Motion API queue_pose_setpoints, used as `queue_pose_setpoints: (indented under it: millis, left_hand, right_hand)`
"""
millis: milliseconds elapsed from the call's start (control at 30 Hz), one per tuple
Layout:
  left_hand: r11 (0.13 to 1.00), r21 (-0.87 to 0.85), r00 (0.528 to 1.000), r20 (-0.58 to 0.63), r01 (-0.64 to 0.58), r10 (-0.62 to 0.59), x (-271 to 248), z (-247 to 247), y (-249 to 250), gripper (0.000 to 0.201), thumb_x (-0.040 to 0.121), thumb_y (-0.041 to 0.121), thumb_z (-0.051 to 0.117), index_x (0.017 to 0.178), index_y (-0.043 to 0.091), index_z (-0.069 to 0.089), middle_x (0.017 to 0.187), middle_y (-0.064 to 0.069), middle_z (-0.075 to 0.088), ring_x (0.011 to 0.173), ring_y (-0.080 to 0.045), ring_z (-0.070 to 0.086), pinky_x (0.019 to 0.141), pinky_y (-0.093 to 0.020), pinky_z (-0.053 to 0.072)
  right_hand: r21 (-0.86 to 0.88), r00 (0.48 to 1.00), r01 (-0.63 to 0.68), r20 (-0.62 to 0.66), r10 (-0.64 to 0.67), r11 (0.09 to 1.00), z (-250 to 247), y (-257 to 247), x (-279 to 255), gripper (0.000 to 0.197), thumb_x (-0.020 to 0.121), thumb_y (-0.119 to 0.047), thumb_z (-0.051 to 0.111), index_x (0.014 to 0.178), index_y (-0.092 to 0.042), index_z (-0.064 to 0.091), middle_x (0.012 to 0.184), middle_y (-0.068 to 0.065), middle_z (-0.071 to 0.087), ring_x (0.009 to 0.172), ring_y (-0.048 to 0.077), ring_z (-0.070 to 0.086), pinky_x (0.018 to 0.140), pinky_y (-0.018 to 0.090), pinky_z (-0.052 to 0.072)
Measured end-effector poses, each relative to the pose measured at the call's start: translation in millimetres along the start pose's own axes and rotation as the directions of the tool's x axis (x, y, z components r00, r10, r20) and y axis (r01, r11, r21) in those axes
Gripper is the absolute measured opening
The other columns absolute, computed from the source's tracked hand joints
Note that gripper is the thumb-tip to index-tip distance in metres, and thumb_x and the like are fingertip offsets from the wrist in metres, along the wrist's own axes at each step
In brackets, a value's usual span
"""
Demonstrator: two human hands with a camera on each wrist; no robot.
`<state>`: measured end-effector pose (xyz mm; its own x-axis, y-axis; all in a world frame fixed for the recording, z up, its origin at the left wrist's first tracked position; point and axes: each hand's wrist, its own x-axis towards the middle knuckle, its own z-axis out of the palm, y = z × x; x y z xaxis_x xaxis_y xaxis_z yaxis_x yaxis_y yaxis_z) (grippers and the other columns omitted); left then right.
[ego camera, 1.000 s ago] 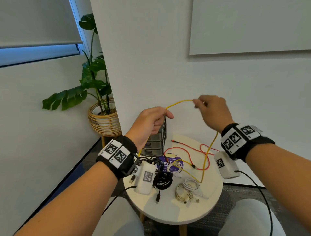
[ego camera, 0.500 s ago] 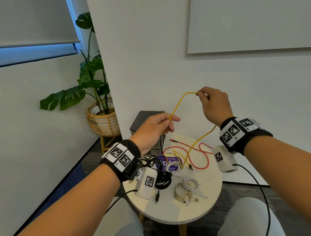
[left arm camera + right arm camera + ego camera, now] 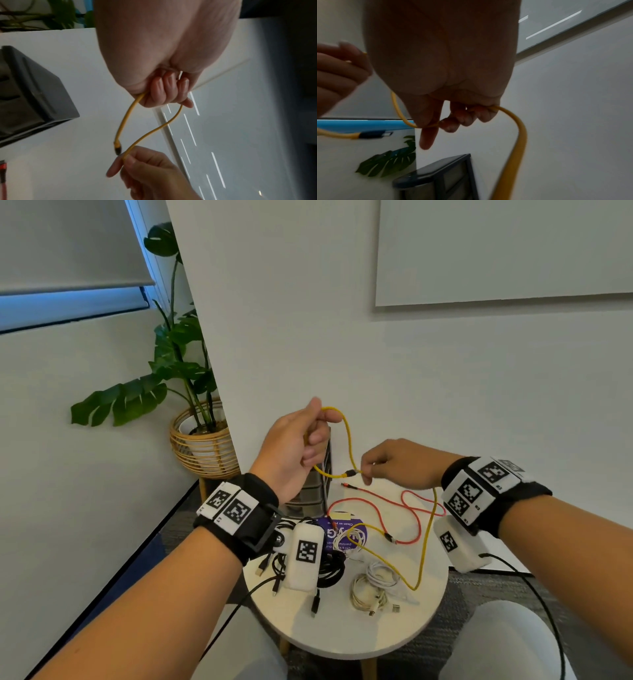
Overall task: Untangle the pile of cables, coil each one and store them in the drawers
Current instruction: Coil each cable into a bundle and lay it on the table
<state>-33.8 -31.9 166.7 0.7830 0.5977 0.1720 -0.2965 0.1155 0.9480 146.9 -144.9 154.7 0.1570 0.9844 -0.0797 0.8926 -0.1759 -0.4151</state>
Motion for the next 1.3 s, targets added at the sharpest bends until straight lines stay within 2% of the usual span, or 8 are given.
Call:
queue_pose_setpoints:
  millis: [233,367,567,733,867,967,1167,1300]
  left_hand:
    - [0.996,0.089,0.989,-0.149,0.012,0.002,-4,0,-5,0.037,0.110,0.019,0.041,0.140,0.000,0.051,0.080,-0.005,0.071,0.043,-0.009,0.044,0.042,-0.018,0.033]
    - [0.998,0.045,0.994,-0.104,0.041,-0.037,-9,4,-1,0.045,0.111,0.019,0.039,0.152,0.002,0.036,0.121,-0.009,0.074,0.102,-0.021,0.075,0.065,-0.018,0.056]
    - [0.996,0.077,0.996,-0.079,-0.037,0.043,-6,1,10,0.041,0.111,0.021,0.041,0.148,0.004,0.042,0.120,-0.005,0.075,0.091,-0.016,0.075,0.038,-0.015,0.030]
    - [0.997,0.079,0.997,-0.082,0.006,0.001,1,5,-8,0.051,0.111,0.006,0.032,0.160,0.007,0.019,0.148,-0.012,0.055,0.132,-0.018,0.058,0.106,-0.026,0.050]
    - [0.893,0.449,1.000,-0.017,0.016,-0.010,-2,8,-14,0.041,0.110,0.009,0.036,0.150,0.008,0.043,0.108,-0.006,0.073,0.095,-0.014,0.070,0.085,-0.025,0.056]
    - [0.880,0.474,0.998,0.055,-0.037,0.012,-11,4,-6,0.035,0.108,0.010,0.037,0.104,-0.006,0.068,0.062,-0.002,0.052,0.050,-0.010,0.041,0.052,-0.026,0.029]
    - [0.991,0.122,0.981,0.193,-0.053,0.028,-17,2,28,0.043,0.108,0.021,0.038,0.123,-0.006,0.068,0.062,0.002,0.016,0.051,-0.010,0.012,0.046,-0.025,0.010]
    - [0.989,-0.083,0.981,0.135,-0.125,0.136,-14,4,37,0.042,0.109,0.020,0.037,0.138,-0.006,0.054,0.060,0.006,0.043,0.043,-0.004,0.024,0.043,-0.018,0.021]
  right_hand:
    - [0.022,0.984,0.123,0.130,-0.125,0.992,-2,-37,-17,0.027,0.103,-0.020,0.050,0.085,-0.012,0.069,0.055,-0.025,0.052,0.057,-0.001,0.046,0.064,0.022,0.033]
    - [-0.124,0.980,0.181,0.101,-0.169,0.976,-17,-51,-19,0.025,0.102,-0.023,0.054,0.083,-0.018,0.069,0.056,-0.027,0.056,0.059,-0.005,0.051,0.059,0.013,0.035]
    - [-0.320,0.998,0.051,0.051,-0.037,0.946,-25,-34,-10,0.026,0.103,-0.029,0.049,0.088,-0.023,0.069,0.079,-0.014,0.062,0.079,0.011,0.059,0.075,0.029,0.043]
    - [-0.106,0.978,0.203,0.064,-0.197,0.973,-11,-52,-10,0.025,0.100,-0.026,0.058,0.080,-0.020,0.070,0.062,-0.015,0.060,0.059,0.002,0.050,0.060,0.017,0.035]
    - [-0.095,0.949,0.309,-0.033,-0.313,0.946,-29,-56,-11,0.019,0.097,-0.024,0.063,0.083,-0.016,0.072,0.063,-0.013,0.060,0.058,0.004,0.048,0.059,0.018,0.035]
    - [-0.144,0.928,0.327,-0.139,-0.347,0.934,-57,-48,-10,0.020,0.098,-0.033,0.063,0.086,-0.020,0.071,0.069,-0.010,0.060,0.063,0.004,0.050,0.059,0.017,0.036]
    - [0.281,0.881,0.254,-0.462,-0.101,0.925,-59,-25,-2,0.031,0.106,-0.032,0.049,0.082,-0.014,0.054,0.052,-0.015,0.045,0.044,0.006,0.039,0.044,0.018,0.033]
    - [0.387,0.973,0.140,-0.225,-0.054,0.911,-29,-18,0,0.036,0.108,-0.040,0.040,0.086,-0.015,0.055,0.055,-0.014,0.039,0.047,0.011,0.034,0.043,0.024,0.030]
